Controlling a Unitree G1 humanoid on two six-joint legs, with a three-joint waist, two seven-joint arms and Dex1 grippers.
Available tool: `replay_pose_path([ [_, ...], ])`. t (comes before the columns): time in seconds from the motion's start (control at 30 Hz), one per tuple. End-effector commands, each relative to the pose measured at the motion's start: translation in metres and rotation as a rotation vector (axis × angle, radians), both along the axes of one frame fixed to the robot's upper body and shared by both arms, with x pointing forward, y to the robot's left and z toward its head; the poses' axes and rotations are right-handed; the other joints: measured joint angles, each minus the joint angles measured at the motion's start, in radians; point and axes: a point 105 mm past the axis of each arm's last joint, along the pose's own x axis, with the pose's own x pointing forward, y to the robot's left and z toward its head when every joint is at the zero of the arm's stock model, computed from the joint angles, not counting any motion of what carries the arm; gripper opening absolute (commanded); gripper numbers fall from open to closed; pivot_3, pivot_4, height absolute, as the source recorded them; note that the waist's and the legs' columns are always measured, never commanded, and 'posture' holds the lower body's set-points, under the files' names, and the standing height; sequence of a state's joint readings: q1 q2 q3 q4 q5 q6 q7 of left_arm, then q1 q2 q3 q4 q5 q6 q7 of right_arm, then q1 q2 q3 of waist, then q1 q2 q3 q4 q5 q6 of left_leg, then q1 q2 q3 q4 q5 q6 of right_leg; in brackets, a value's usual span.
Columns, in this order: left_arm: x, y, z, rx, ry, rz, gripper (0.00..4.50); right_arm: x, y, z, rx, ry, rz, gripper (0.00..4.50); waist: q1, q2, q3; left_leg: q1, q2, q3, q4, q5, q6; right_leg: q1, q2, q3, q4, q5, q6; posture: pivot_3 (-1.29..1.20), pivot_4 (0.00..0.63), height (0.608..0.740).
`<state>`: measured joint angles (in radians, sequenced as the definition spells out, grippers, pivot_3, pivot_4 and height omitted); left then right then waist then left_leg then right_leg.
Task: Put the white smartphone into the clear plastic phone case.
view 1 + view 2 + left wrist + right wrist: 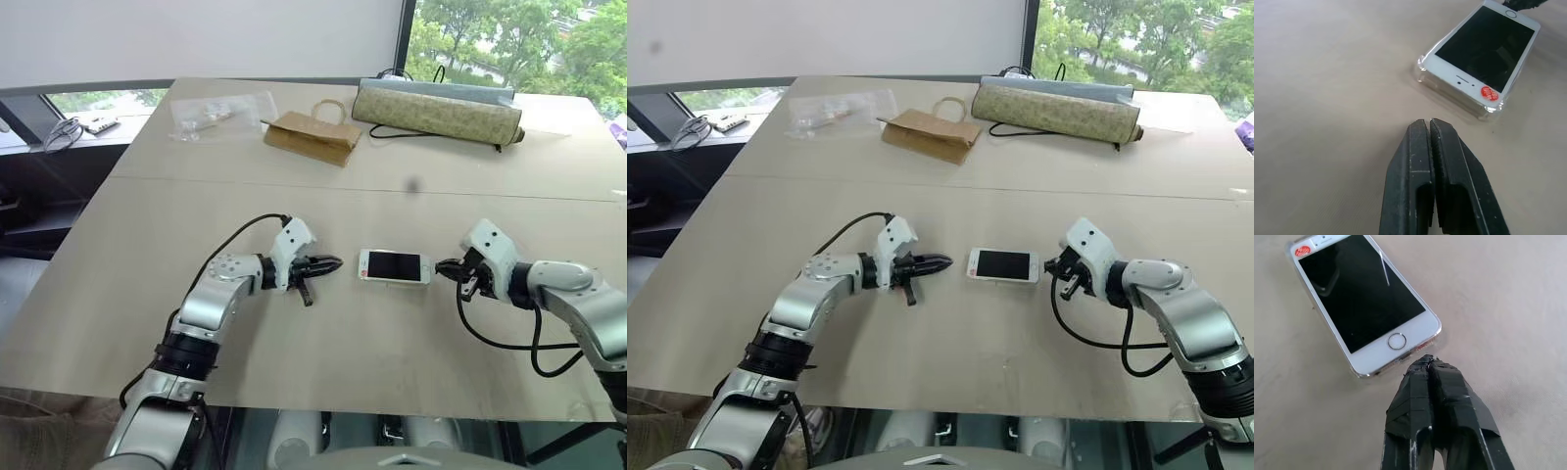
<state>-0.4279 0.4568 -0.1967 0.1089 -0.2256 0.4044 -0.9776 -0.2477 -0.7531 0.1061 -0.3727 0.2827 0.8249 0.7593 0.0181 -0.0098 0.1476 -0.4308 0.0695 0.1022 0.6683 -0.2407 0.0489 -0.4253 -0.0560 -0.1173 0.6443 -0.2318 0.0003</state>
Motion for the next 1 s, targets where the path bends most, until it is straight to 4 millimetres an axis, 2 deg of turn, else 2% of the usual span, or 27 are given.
replay_pose_path([
  [0.03,-0.001,-0.012,-0.009,0.022,0.015,-0.034,0.11,-0.002,0.005,0.009,-0.029,-0.044,0.046,0.00,-0.001,0.000,0.000,0.000,0.000,0.000,0.000,0.000,0.000,0.000,0.000,0.000,0.000,0.000,0.000,0.00,0.150,0.740],
  [0.13,0.000,-0.019,-0.010,0.027,0.014,-0.054,0.11,-0.004,0.009,0.007,-0.049,-0.043,0.071,0.00,-0.001,0.000,0.000,0.000,0.000,0.000,0.000,0.000,0.000,0.000,0.001,0.000,0.001,0.000,0.000,0.00,0.150,0.740],
  [0.3,0.000,-0.027,-0.009,0.024,0.007,-0.080,0.11,-0.005,0.026,0.010,-0.056,-0.062,0.135,0.00,-0.002,0.000,0.000,0.001,0.000,0.000,0.000,0.000,0.000,0.000,0.001,0.000,0.002,0.000,0.000,0.00,0.150,0.740],
  [0.67,-0.004,-0.028,-0.011,0.026,0.005,-0.089,0.11,-0.005,0.050,-0.001,-0.136,-0.068,0.253,0.00,-0.006,-0.001,-0.001,0.006,0.001,0.002,0.001,0.000,0.000,0.001,0.001,0.001,0.008,0.000,0.000,0.00,0.150,0.740],
  [0.77,-0.001,-0.021,-0.002,-0.009,-0.014,-0.064,0.11,-0.002,0.041,0.001,-0.139,-0.077,0.212,0.00,-0.007,-0.001,-0.001,0.011,0.002,0.003,0.000,0.000,0.000,0.004,0.001,0.002,0.008,0.000,0.000,0.00,0.150,0.740],
  [0.87,0.002,-0.013,0.012,-0.075,-0.032,-0.049,0.11,0.000,0.022,0.006,-0.152,-0.078,0.156,0.00,-0.006,-0.001,-0.001,0.012,0.002,0.004,0.000,0.000,0.000,0.004,0.002,0.003,0.009,0.000,0.000,0.00,0.150,0.740],
  [1.0,-0.002,-0.017,0.029,-0.166,-0.029,-0.103,0.11,0.000,0.008,0.014,-0.132,-0.073,0.125,0.00,-0.004,-0.002,0.000,0.009,0.002,0.004,0.000,0.000,0.000,0.003,0.001,0.005,0.009,0.000,-0.001,0.00,0.150,0.740],
])
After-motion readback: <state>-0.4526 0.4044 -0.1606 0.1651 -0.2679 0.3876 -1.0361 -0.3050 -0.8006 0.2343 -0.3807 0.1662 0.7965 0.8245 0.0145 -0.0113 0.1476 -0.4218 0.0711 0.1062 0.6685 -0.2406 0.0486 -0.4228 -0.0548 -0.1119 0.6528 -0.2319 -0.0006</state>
